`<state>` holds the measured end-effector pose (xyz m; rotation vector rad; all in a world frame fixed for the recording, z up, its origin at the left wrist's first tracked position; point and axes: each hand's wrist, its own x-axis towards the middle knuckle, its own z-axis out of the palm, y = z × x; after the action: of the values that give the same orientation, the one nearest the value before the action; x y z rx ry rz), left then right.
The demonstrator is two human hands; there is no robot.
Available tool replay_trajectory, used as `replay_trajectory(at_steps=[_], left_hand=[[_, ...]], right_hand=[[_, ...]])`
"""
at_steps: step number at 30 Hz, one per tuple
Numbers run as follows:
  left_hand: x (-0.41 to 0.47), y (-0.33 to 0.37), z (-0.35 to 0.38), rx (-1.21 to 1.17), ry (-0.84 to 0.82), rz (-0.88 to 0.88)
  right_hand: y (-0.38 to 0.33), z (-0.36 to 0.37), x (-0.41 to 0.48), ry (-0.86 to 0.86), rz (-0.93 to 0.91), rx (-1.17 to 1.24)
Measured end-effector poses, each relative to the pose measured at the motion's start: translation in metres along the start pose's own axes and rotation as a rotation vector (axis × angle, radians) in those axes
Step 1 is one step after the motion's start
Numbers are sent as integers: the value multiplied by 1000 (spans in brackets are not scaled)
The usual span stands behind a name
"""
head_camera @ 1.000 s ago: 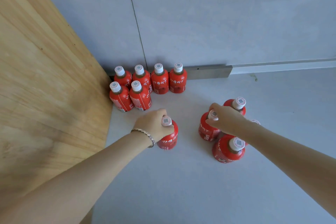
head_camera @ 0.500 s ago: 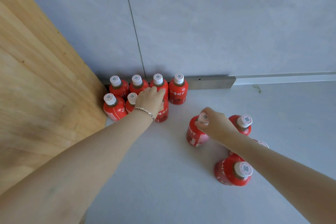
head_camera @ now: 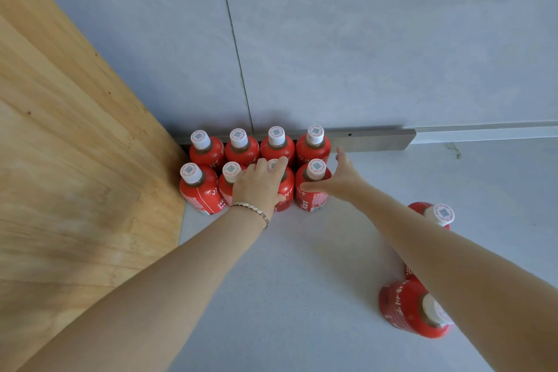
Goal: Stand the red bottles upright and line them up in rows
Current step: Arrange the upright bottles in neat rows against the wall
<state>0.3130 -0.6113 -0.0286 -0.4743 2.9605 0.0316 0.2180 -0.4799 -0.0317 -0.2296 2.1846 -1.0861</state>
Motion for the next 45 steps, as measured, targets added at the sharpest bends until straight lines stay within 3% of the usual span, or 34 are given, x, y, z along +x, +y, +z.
replay_trajectory(at_steps=[3, 8, 11, 14, 17, 19, 22, 24, 27, 32, 39, 42, 45], left_hand=[[1, 1, 1, 4, -5, 0], [1, 3, 3, 16, -1, -14], [-1, 9, 0, 14, -41, -46], [-7, 16, -5, 4, -45, -92], [-21, 26, -7, 39, 198, 27], [-34, 34, -7, 27, 319, 150], [-60, 48, -12, -64, 218, 224], [-76, 56, -15, -208, 82, 168], [-95, 59, -16, -393, -54, 58], [-120, 60, -20, -662, -116, 22], [-154, 46, 2, -638, -158, -17], [-153, 46, 8, -665, -112, -30], [-147, 53, 11, -648, -84, -80]], right_hand=[[-4, -8, 9, -144, -44, 55], [3, -11, 9, -177, -64, 100], [3, -11, -4, -155, -121, -1], [-1, -24, -30, -66, -240, -232], [4, -60, -59, 185, -341, -493], [16, -92, -76, 320, -294, -678], [43, -127, -91, 238, 12, -927], [61, -129, -94, 114, 92, -902], [70, -113, -99, 103, 22, -732], [55, -59, -116, 11, -93, -618], [46, 23, -146, -254, -163, -334], [49, 7, -159, -218, -269, -576], [58, -29, -172, -37, -296, -915]])
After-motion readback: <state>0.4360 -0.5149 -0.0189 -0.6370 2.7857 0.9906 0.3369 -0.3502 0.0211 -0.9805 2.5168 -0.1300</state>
